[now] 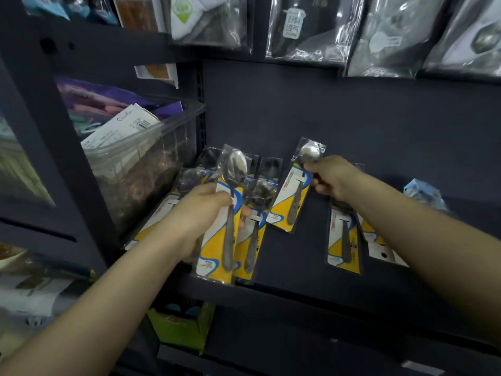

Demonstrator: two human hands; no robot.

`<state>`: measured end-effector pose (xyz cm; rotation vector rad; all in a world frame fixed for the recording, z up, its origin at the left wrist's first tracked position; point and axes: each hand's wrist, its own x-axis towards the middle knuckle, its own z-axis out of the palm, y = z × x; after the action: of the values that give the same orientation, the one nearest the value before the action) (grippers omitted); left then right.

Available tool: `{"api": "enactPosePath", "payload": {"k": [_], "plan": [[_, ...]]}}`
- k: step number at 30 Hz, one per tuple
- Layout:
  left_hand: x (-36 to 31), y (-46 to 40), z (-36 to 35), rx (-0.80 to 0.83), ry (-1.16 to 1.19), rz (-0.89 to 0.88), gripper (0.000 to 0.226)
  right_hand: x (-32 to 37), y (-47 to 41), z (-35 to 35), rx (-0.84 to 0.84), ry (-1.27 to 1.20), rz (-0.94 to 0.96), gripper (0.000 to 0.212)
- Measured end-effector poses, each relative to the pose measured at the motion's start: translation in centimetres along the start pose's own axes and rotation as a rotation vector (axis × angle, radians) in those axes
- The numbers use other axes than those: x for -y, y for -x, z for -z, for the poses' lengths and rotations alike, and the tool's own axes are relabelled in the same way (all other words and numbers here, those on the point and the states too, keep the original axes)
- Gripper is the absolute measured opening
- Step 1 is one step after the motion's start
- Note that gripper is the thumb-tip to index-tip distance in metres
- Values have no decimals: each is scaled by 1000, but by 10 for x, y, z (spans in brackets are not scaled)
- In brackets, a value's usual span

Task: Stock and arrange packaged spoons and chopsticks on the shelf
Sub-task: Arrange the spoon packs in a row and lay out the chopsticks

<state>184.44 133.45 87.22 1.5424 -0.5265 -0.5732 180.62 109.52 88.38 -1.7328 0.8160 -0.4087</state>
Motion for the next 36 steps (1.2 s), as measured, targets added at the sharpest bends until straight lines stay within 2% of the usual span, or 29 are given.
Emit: {"api": "enactPosePath", "payload": {"k": [4,7,11,15,17,19,20,22,24,27,30,32,36], "plan": [[4,-1,0,-44,-176,-79,13,1,-25,-7,-5,192,-14,32],[6,-1,0,-105,-246,-89,7,1,-34,-13,49,211,-13,32],[7,-1,-1,-156,-281,-78,6,-2,-44,-17,21,264,-11,34],[7,-2,-3,-126,-229,-116,9,-2,-40,-22,-76,562,155,33],[7,-2,-7,-88,-213,-143,13,7,-17,-22,3,374,261,33],[8,-2,-13,-4,-209,-166,12,14,11,-22,220,92,254,28],[7,0,-17,42,-204,-176,16,16,24,-22,303,77,277,21],[9,1,-25,112,-203,-186,29,13,39,-20,358,132,348,13],[15,2,-31,107,-382,-241,47,8,39,-16,345,163,374,10],[26,11,-29,9,-899,-440,65,0,30,-10,328,211,316,8],[35,24,-22,182,-1040,-512,79,-13,20,-10,312,298,282,9],[45,29,-16,272,-1163,-530,84,-21,12,-14,271,459,373,13],[52,33,-9,322,-1334,-571,79,-34,-3,-18,176,813,595,29]]}}
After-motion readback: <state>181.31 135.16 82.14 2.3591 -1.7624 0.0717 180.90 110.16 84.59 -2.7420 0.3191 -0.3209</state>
